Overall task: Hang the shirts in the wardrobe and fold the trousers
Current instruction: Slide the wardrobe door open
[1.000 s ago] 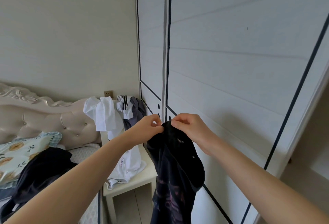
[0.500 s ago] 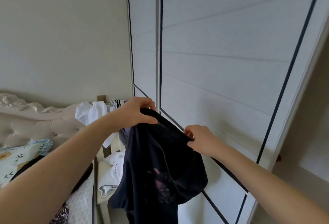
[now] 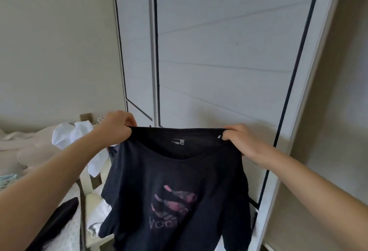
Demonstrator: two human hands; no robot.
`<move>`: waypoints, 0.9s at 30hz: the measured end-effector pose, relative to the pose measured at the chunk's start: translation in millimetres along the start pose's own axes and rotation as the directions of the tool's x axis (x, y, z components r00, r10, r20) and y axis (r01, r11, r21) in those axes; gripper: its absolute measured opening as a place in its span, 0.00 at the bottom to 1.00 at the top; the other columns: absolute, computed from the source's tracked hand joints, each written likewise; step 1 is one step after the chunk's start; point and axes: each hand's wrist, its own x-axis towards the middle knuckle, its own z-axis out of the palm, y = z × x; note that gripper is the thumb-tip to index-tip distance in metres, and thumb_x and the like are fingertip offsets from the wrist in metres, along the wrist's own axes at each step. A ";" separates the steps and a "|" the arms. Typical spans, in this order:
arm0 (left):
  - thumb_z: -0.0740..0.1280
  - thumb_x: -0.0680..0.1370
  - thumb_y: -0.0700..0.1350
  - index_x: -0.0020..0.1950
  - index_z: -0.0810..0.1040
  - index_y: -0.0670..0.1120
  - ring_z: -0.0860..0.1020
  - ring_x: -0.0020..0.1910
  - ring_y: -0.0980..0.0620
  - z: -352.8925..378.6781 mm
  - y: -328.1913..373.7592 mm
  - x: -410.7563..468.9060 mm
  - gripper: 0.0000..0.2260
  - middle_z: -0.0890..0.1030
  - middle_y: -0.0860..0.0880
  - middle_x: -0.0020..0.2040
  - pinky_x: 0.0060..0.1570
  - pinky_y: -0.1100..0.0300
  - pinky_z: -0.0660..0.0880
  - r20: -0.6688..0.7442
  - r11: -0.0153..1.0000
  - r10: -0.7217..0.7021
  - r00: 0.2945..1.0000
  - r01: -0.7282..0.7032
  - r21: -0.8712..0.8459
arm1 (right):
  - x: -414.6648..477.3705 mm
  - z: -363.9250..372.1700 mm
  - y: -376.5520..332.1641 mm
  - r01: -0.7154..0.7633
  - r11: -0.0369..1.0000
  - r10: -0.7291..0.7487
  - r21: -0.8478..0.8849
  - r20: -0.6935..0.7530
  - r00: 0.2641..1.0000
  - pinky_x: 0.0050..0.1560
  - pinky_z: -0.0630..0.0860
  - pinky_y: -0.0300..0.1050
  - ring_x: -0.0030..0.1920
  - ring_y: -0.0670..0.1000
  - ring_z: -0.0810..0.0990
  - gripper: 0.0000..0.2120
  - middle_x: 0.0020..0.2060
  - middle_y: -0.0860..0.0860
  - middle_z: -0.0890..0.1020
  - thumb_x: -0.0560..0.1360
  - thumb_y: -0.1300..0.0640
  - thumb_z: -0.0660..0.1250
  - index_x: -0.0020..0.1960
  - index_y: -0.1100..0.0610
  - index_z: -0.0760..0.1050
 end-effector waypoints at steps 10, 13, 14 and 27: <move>0.86 0.49 0.39 0.53 0.81 0.33 0.85 0.48 0.43 10.9 38.4 -4.6 0.35 0.84 0.36 0.52 0.40 0.57 0.83 0.651 0.611 -0.030 0.759 0.529 -0.589 | -61.0 -61.1 2.8 0.024 0.990 -0.044 -0.140 -0.146 0.988 0.35 0.61 0.43 0.33 0.50 0.70 0.15 0.31 0.53 0.70 0.76 0.53 0.67 0.38 0.64 0.74; 0.87 0.39 0.40 0.46 0.86 0.36 0.86 0.44 0.45 18.3 64.6 -6.3 0.36 0.84 0.38 0.51 0.37 0.57 0.83 0.701 0.481 0.140 0.699 0.571 -0.666 | -83.0 -92.1 11.3 -0.014 0.996 -0.006 -0.083 -0.229 0.974 0.38 0.64 0.44 0.35 0.50 0.73 0.16 0.32 0.53 0.73 0.75 0.52 0.67 0.38 0.65 0.74; 0.87 0.40 0.39 0.45 0.86 0.36 0.86 0.43 0.44 22.2 76.6 -8.4 0.34 0.84 0.38 0.50 0.37 0.55 0.83 0.695 0.434 0.169 0.699 0.580 -0.690 | -90.8 -102.9 14.8 -0.024 0.997 0.004 -0.077 -0.254 0.967 0.39 0.65 0.44 0.35 0.51 0.74 0.16 0.33 0.54 0.74 0.75 0.52 0.67 0.40 0.66 0.75; 0.65 0.79 0.44 0.52 0.78 0.44 0.80 0.38 0.48 67.5 278.8 -70.7 0.05 0.78 0.47 0.41 0.36 0.56 0.81 0.631 0.285 0.291 0.719 0.564 -0.775 | -198.8 -248.7 60.9 -0.271 0.962 0.222 -0.015 -0.531 0.818 0.45 0.69 0.47 0.42 0.57 0.79 0.16 0.45 0.69 0.78 0.72 0.57 0.70 0.47 0.71 0.75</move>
